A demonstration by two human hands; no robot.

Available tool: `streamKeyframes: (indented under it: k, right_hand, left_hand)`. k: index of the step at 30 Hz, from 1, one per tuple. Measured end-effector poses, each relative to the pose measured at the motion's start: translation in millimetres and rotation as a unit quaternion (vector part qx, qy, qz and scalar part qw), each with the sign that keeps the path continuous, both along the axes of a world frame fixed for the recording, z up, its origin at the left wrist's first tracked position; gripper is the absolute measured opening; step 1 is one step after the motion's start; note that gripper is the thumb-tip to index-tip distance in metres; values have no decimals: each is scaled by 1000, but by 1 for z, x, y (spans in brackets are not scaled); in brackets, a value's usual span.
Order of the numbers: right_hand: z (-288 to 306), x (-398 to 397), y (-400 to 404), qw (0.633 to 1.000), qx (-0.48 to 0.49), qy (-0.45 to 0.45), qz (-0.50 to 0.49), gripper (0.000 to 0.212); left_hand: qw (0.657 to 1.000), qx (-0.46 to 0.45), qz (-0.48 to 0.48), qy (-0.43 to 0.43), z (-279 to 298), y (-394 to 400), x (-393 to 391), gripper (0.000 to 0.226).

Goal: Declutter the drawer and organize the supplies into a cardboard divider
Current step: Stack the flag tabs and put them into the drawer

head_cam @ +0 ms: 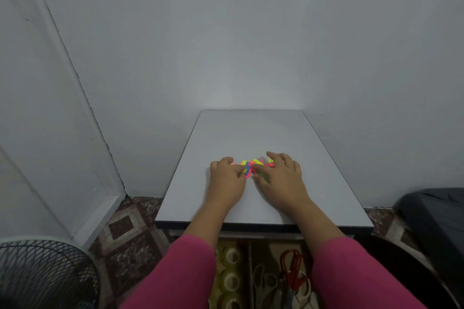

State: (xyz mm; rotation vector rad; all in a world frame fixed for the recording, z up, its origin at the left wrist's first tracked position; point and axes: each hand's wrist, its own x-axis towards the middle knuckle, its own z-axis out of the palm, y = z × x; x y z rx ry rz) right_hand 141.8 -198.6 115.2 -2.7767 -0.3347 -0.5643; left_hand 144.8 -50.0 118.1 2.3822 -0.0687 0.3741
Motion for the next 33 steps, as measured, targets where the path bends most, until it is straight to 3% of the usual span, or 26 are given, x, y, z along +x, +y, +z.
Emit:
streamKeyframes:
  k: [5, 7, 10, 12, 15, 21, 28, 33]
  right_hand:
    - [-1, 4, -2, 999, 35, 1, -41, 36]
    - [-1, 7, -1, 998, 51, 3, -41, 35]
    - [0, 11, 0, 997, 70, 2, -38, 30]
    - [1, 11, 1, 996, 86, -1, -36, 28]
    - [2, 13, 1, 994, 101, 9, -36, 28]
    - [5, 15, -2, 981, 187, 53, -27, 27]
    - [6, 17, -4, 976, 213, 50, -19, 24]
    - [2, 18, -2, 987, 158, 30, -26, 21]
  left_hand:
    - [999, -2, 13, -29, 2, 1, 3, 28]
    - [996, -76, 6, -46, 5, 3, 2, 28]
    - [968, -234, 70, -56, 12, 14, -2, 36]
    - [974, -202, 78, -62, 13, 23, -1, 40]
    - [997, -62, 10, -41, 15, 28, 4, 30]
    - [992, 116, -43, -22, 14, 29, 12, 20]
    - [998, 57, -18, -27, 28, 23, 15, 21]
    - [994, 65, -82, -32, 19, 9, -4, 16]
